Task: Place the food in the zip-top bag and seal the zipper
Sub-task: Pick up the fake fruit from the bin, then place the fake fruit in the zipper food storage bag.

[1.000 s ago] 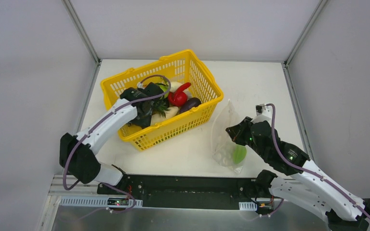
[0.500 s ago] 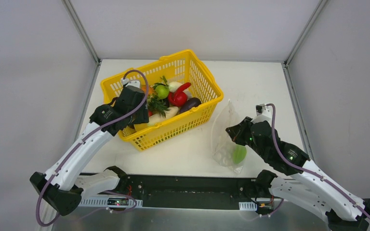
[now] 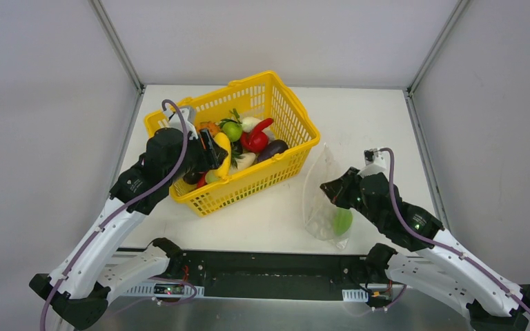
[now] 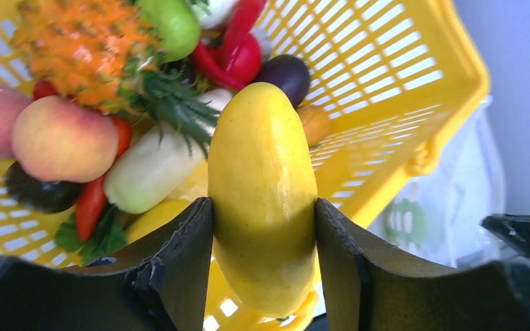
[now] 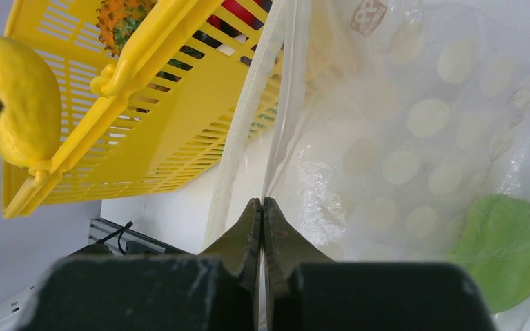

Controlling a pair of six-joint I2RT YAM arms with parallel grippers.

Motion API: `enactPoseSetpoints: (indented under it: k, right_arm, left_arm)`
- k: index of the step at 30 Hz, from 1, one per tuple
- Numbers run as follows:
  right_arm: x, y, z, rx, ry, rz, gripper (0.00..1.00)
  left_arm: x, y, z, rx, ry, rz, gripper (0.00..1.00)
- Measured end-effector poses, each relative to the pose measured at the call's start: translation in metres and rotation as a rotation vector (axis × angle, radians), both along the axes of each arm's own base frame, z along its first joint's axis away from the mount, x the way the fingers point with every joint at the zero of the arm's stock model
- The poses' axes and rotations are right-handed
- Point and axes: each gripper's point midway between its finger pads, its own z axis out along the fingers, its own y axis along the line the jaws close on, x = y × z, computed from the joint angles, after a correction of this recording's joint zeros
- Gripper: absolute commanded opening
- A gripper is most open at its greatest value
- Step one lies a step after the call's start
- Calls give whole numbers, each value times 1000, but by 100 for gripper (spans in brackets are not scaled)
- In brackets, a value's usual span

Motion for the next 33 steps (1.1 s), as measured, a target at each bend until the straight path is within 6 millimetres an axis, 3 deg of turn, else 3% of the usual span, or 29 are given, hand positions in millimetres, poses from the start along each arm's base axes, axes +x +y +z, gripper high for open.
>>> enactPoseSetpoints:
  k: [9, 20, 28, 33]
  right_arm:
    - [-3, 5, 3, 21, -1, 27, 0]
    - [-5, 9, 5, 31, -1, 50, 0]
    - [-5, 12, 6, 39, -1, 60, 0]
    - [-5, 10, 8, 42, -6, 54, 0]
  left_arm:
    - [-6, -41, 37, -197, -70, -165, 14]
    - [-27, -103, 61, -398, -71, -394, 14]
    - [-44, -181, 41, -450, 26, -556, 14]
    - [-46, -211, 26, -474, 76, -586, 14]
